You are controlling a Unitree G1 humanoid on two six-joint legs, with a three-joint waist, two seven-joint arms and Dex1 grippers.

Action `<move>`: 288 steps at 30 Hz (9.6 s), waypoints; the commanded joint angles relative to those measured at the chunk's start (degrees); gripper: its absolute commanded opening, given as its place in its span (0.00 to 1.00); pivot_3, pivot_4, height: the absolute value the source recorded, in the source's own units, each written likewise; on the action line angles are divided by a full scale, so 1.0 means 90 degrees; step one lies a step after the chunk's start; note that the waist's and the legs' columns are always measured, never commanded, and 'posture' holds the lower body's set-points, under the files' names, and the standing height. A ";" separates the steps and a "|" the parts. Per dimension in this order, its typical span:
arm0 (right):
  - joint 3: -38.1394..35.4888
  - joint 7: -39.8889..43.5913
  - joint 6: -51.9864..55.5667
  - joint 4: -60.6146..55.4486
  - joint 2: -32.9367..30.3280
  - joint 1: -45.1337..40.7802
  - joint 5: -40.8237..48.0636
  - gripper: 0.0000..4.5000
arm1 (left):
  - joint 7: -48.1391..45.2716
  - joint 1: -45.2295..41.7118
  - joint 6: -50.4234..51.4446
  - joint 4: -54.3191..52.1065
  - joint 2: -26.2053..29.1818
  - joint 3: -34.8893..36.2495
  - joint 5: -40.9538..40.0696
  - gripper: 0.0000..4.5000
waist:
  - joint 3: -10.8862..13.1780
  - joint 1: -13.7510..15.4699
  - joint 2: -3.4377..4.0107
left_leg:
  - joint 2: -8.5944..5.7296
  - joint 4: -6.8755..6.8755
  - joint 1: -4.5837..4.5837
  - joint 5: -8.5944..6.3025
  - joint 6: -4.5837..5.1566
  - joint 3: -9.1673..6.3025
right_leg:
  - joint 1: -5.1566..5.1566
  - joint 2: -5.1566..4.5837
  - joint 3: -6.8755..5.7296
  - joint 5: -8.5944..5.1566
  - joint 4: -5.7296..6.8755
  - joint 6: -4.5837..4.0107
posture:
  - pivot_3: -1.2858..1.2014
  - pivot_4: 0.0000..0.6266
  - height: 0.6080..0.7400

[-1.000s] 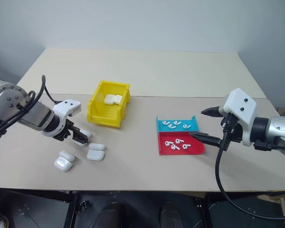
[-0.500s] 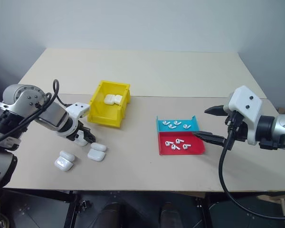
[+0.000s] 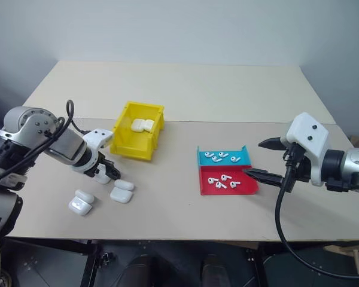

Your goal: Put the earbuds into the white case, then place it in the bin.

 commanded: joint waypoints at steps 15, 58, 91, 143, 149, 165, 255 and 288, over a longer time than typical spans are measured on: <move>-0.0255 -0.0190 -0.0024 -0.0207 0.0027 0.0103 0.0004 1.00 | 0.0022 0.0145 0.0020 -0.0438 0.0300 0.0081 -0.0040 0.62 | 0.0000 0.0010 0.0000 | 0.0000 0.0000 -0.0001 0.0000 0.0000 0.0000 | 0.0000 0.0000 -0.0001 0.0000 0.0000 0.0000 | 0.52 0.24 1.00; 0.5464 0.1767 0.0324 0.1424 0.0118 -0.3670 -0.3224 0.65 | -0.9927 0.3938 -0.8426 -0.4237 -0.1550 0.3588 0.3458 0.62 | -0.0007 -0.0016 0.0011 | 0.0003 0.0007 -0.0004 0.0000 0.0002 0.0008 | -0.0003 0.0000 -0.0001 0.0000 -0.0002 -0.0001 | 0.52 0.24 1.00; 0.6317 0.2212 0.0214 0.2570 0.1309 -0.3906 -0.4908 0.38 | -0.8925 0.4307 -0.8090 -0.4922 -0.1651 0.3729 0.3400 0.62 | -0.0008 -0.0086 0.0012 | 0.0003 0.0008 0.0000 0.0000 0.0003 0.0004 | 0.0002 0.0000 -0.0004 0.0001 0.0001 -0.0001 | 0.52 0.24 1.00; 0.0690 -0.1830 0.1311 -0.1110 0.4775 -0.3519 -0.0055 0.14 | -0.9204 0.2253 -0.7209 -0.2597 -0.2759 0.2962 0.3843 0.62 | -0.0008 -0.0134 0.0015 | 0.0003 -0.0001 -0.0007 0.0001 0.0002 -0.0009 | 0.0001 0.0002 -0.0011 0.0002 0.0029 0.0001 | 0.52 0.24 1.00; 0.1177 -0.1941 0.0902 -0.1035 0.4611 -0.3256 -0.0057 0.14 | -0.9373 0.1972 -0.7111 -0.2248 -0.2934 0.3125 0.3769 0.62 | -0.0008 -0.0134 0.0015 | 0.0003 -0.0002 -0.0008 0.0001 0.0002 -0.0011 | 0.0002 0.0002 -0.0013 0.0002 0.0026 0.0001 | 0.52 0.24 1.00; 0.1817 -0.2059 -0.0119 -0.0828 0.3964 -0.2762 -0.0351 0.14 | -0.9404 0.1967 -0.7021 -0.2378 -0.2931 0.3333 0.3708 0.62 | -0.0008 -0.0141 0.0015 | 0.0003 -0.0001 -0.0008 0.0001 0.0003 -0.0013 | 0.0001 0.0003 -0.0012 0.0001 0.0004 0.0001 | 0.52 0.24 1.00; 0.6027 0.1630 -0.8867 1.1468 0.3756 -0.7241 -0.7724 0.45 | -0.8311 0.3824 -0.7068 -0.4621 -0.1795 0.4288 0.3064 0.62 | 0.0000 -0.0342 0.0027 | 0.0006 -0.0009 0.0004 0.0012 -0.0013 0.0003 | -0.0001 0.0001 -0.0008 0.0002 0.0006 0.0001 | 0.52 0.24 1.00; 0.1887 0.3711 -0.2475 0.5209 0.2261 -0.4794 -0.2114 0.15 | -0.8957 0.2959 -0.7308 -0.3532 -0.2165 0.3822 0.3303 0.62 | 0.0010 -0.0175 0.0044 | 0.0008 -0.0009 -0.0003 0.0011 -0.0011 -0.0005 | 0.0004 0.0002 -0.0017 0.0002 0.0027 0.0002 | 0.52 0.24 1.00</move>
